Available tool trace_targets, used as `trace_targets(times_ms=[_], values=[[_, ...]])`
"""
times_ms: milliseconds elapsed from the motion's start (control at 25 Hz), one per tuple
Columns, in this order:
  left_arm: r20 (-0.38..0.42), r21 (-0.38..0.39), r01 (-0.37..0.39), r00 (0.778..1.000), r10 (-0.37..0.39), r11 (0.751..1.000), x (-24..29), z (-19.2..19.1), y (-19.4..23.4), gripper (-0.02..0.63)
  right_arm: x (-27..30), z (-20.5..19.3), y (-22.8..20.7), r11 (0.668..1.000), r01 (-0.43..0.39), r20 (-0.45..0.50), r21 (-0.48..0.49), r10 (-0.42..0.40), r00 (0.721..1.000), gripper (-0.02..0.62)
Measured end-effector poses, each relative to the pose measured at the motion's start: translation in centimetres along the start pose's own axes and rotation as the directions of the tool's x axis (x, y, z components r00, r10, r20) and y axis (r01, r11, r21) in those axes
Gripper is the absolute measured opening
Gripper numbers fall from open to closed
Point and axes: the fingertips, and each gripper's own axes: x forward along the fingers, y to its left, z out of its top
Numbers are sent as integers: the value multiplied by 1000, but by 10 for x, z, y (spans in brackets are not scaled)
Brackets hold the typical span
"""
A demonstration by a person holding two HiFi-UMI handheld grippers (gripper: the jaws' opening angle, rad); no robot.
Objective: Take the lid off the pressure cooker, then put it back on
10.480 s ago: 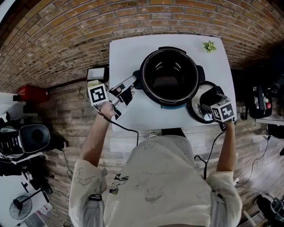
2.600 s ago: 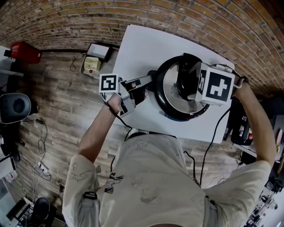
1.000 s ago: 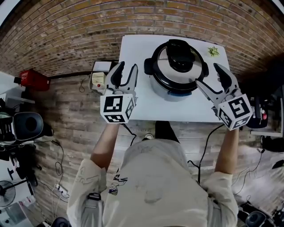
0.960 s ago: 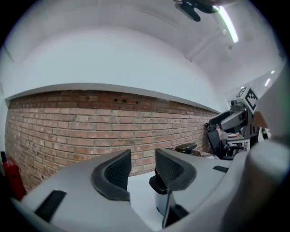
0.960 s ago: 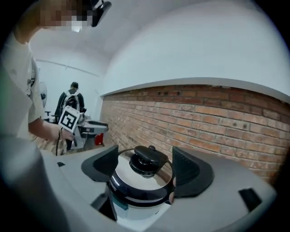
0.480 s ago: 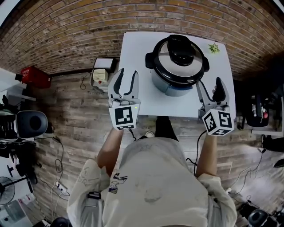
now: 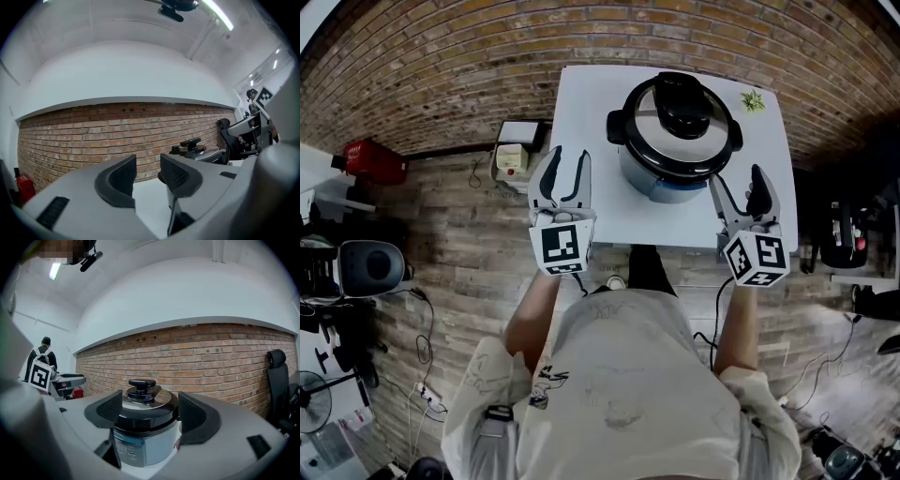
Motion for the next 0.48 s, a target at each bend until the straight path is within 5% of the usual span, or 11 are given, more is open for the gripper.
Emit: trace_targets(times_ms=[240, 480], values=[[-16, 21, -30, 999, 31, 999, 4, -2, 3, 145, 2, -5, -1, 1000, -1, -24, -12, 1, 1000, 360], [-34, -5, -15, 999, 15, 1000, 6, -6, 1, 35, -2, -1, 0, 999, 20, 0, -39, -20, 1000, 185]])
